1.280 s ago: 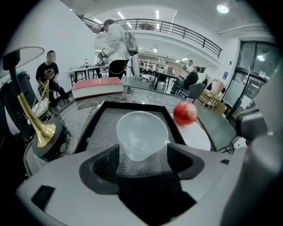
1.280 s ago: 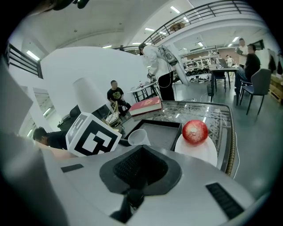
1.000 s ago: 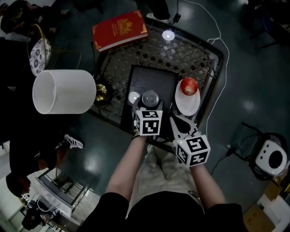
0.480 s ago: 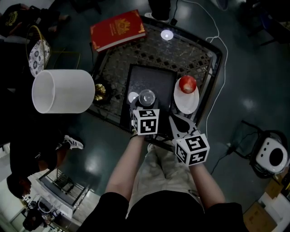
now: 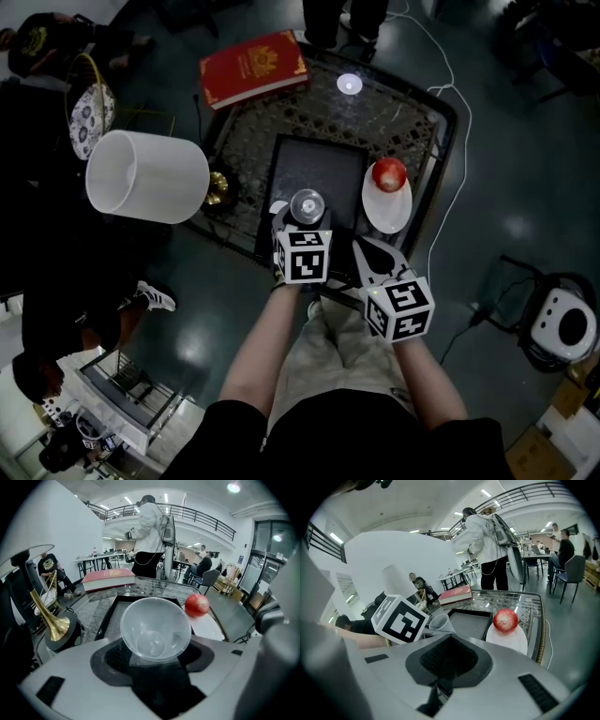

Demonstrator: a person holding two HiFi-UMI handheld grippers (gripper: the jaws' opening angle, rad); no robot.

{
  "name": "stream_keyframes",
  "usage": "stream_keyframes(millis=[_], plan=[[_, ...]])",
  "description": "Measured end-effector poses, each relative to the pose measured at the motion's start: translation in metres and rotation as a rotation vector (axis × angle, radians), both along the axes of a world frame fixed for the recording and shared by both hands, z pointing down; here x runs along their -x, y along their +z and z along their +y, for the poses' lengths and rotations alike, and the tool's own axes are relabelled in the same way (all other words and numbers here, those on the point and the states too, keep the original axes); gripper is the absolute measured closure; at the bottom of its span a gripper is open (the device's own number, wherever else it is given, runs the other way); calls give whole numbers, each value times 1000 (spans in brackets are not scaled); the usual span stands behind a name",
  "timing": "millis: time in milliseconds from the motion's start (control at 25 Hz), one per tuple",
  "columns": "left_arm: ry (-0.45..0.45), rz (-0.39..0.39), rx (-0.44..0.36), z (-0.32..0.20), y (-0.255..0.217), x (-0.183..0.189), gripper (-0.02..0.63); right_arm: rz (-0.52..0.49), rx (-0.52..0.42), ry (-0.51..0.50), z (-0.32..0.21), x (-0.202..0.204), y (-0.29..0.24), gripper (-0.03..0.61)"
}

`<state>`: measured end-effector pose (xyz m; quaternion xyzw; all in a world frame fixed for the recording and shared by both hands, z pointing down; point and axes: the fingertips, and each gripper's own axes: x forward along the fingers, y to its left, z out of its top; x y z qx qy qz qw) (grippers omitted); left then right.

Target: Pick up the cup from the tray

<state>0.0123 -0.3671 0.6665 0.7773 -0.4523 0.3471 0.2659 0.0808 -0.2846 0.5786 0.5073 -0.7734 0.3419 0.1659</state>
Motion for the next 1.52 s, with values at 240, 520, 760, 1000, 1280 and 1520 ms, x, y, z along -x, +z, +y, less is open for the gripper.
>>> stream_keyframes(millis=[240,520,760,1000,1280,1520], plan=[[0,14,-22,14,-18,5,328,7,-23,-2,9,2,-12,568],[-13,32,-42,36,-43,12,328,17,-50,-10,27,7,-26,569],[-13,46,-65,58,-63,17,328,21,-79,-8,42,13,-40,568],[-21,69,-77,83,-78,24,328,29,-105,-6,61,19,-51,568],[-38,79,-76,114,-92,38,328,40,-128,-5,82,26,-63,569],[-41,86,-82,144,-100,51,328,54,-143,-12,104,31,-69,569]])
